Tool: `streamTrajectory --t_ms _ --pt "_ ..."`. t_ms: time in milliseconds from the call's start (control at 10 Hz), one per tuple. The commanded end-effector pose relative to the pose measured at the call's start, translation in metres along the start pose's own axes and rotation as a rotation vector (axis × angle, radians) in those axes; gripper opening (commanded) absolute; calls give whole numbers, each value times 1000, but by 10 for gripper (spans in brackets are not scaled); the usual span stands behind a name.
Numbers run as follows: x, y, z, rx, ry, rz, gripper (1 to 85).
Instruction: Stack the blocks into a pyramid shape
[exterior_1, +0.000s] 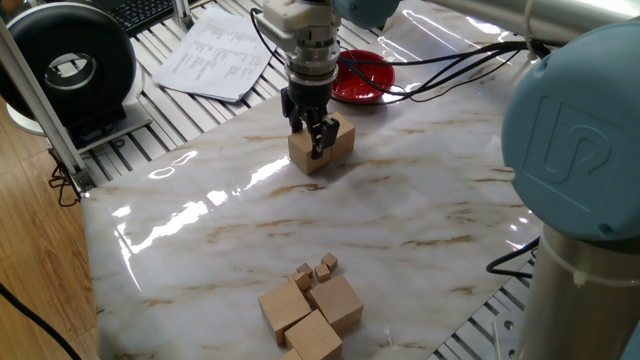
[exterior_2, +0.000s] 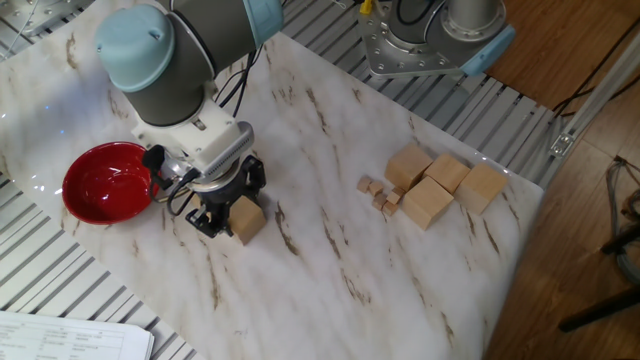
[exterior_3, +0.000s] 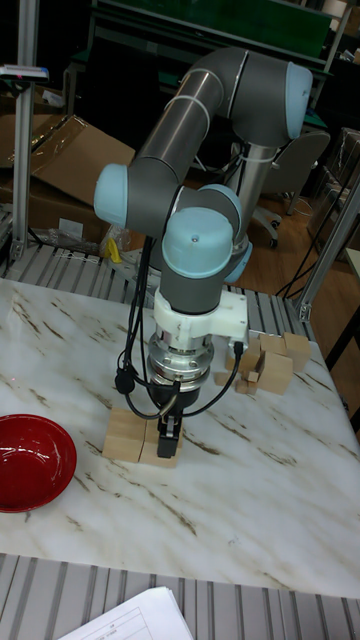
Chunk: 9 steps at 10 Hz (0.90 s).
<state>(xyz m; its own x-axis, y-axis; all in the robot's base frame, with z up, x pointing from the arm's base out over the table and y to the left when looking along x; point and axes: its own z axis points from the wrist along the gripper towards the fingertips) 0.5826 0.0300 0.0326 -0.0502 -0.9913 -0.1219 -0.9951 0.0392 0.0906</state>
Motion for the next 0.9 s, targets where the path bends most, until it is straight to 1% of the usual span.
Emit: streamTrajectory --t_ms 0,200,300,600,800 --pt "-2 2 -1 -9 -16 -7 590" --pt "-3 2 -1 -6 -20 -12 627" --pt "-4 1 -1 -3 -23 -16 660" --pt "-4 -6 -1 24 -24 -44 740" --pt "-3 -7 -2 30 -22 -63 797"
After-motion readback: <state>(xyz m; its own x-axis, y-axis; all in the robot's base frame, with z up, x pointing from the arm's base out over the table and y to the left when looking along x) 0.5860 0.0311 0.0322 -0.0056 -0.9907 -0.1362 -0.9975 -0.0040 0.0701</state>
